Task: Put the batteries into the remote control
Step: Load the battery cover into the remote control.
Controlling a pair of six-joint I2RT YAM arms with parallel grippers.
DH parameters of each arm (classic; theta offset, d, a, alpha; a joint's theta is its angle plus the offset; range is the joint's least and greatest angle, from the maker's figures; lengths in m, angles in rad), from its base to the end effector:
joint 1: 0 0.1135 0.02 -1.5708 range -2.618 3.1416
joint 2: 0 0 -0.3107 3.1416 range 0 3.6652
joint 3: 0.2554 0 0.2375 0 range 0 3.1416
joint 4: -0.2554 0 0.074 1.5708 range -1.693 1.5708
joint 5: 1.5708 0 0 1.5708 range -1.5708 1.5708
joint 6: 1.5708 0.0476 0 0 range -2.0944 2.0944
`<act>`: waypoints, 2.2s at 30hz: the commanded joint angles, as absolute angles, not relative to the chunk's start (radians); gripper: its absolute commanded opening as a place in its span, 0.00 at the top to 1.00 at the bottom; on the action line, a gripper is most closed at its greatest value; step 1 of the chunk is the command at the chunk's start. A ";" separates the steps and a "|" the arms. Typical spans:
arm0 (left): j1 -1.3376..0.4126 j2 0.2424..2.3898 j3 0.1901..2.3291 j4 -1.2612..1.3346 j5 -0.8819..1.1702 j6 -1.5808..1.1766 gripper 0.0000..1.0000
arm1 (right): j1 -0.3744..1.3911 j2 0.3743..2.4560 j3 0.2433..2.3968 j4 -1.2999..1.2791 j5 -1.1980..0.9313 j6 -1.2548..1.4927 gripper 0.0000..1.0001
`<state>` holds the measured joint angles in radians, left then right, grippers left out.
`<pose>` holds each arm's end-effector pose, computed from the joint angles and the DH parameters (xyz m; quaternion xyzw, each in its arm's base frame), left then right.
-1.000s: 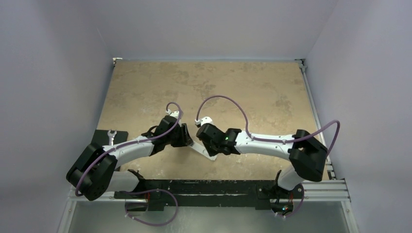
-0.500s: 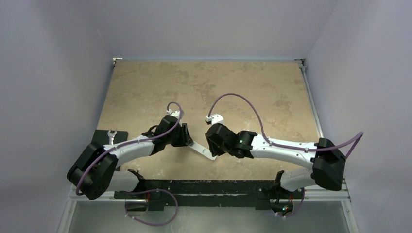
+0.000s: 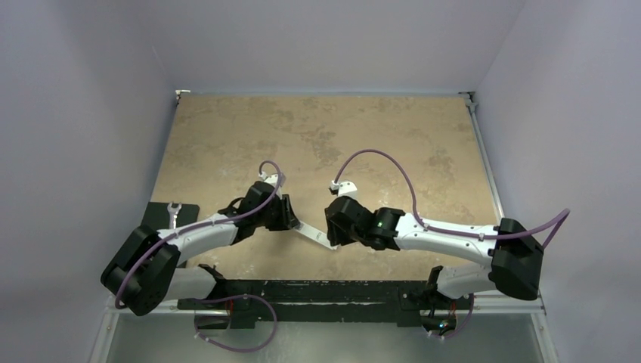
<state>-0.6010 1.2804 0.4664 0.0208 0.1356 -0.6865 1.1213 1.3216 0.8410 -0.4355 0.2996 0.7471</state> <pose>0.1757 -0.1283 0.1990 -0.0138 0.9235 -0.2771 0.2649 0.1203 0.2169 0.2668 -0.1270 0.9289 0.1716 0.3026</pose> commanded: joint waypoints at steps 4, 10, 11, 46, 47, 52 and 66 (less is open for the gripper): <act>-0.596 1.230 0.435 0.036 0.181 -0.673 0.69 | 1.127 1.297 0.811 -0.411 0.362 0.878 0.53; -0.597 1.201 0.404 0.035 0.192 -0.689 0.70 | 1.126 1.279 0.786 -0.421 0.412 0.947 0.51; -0.597 1.196 0.401 0.033 0.192 -0.691 0.70 | 1.126 1.281 0.783 -0.421 0.416 0.956 0.51; -0.598 1.158 0.378 0.005 0.189 -0.700 0.69 | 1.098 1.421 0.777 -0.339 0.412 1.047 0.49; -0.598 1.158 0.378 0.005 0.189 -0.699 0.69 | 1.098 1.426 0.778 -0.338 0.411 1.046 0.49; -0.597 1.155 0.376 0.003 0.189 -0.698 0.69 | 1.098 1.440 0.779 -0.330 0.405 1.045 0.48; -0.598 1.148 0.376 0.002 0.192 -0.698 0.69 | 1.096 1.471 0.785 -0.325 0.407 1.060 0.45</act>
